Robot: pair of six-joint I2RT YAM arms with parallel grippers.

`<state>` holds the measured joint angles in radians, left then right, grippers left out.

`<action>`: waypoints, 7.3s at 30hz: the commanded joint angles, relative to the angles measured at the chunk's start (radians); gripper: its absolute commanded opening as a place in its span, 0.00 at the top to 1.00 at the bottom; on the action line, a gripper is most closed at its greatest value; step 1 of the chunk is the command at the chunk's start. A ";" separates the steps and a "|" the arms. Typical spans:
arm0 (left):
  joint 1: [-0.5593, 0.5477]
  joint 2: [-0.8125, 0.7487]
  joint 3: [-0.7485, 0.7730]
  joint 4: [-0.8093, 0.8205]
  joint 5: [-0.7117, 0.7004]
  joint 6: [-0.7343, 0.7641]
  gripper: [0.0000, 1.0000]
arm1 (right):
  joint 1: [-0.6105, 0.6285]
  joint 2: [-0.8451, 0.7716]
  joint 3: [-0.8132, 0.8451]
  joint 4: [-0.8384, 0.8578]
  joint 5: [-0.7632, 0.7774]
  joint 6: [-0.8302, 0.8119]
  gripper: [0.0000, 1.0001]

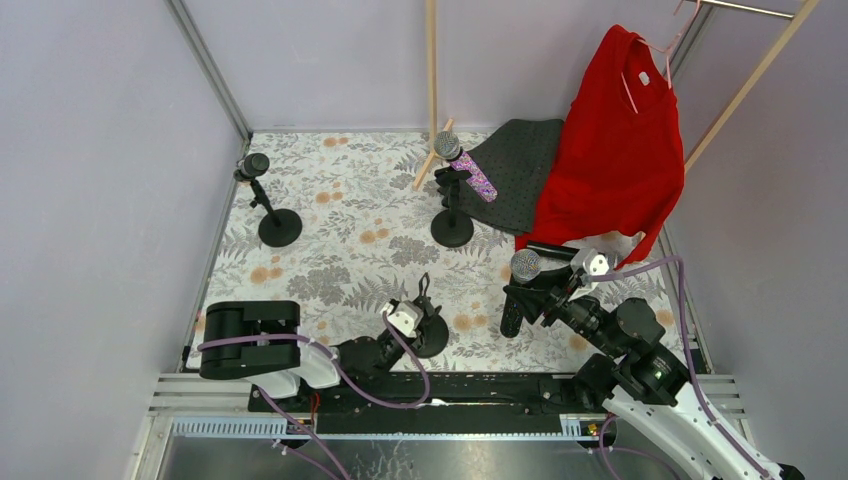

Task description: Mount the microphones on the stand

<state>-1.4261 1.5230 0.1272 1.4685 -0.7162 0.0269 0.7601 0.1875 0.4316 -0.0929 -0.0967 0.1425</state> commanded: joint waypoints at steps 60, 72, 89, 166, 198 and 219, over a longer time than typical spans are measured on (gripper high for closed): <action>0.589 -0.463 -0.109 -0.260 1.172 -0.170 0.01 | 0.004 0.039 0.035 0.031 0.018 -0.079 1.00; 0.572 -0.847 -0.124 -0.508 0.914 -0.218 0.01 | 0.004 0.066 0.034 0.055 0.019 -0.080 1.00; 0.572 -0.725 -0.023 -0.466 1.105 -0.131 0.01 | 0.004 0.160 0.102 0.126 -0.131 -0.152 0.89; 0.572 -0.673 0.091 -0.592 1.161 -0.099 0.22 | 0.004 0.648 0.391 0.256 -0.651 -0.510 1.00; 0.573 -0.636 0.068 -0.511 1.192 -0.129 1.00 | 0.004 0.775 0.454 0.165 -0.635 -0.490 1.00; 0.572 -0.613 0.066 -0.487 1.203 -0.122 1.00 | 0.038 0.862 0.456 0.141 -0.664 -0.467 1.00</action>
<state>-0.8520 0.9104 0.1879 0.8928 0.4671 -0.0879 0.7765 1.0348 0.8452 0.0311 -0.7273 -0.3347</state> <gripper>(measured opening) 0.336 0.487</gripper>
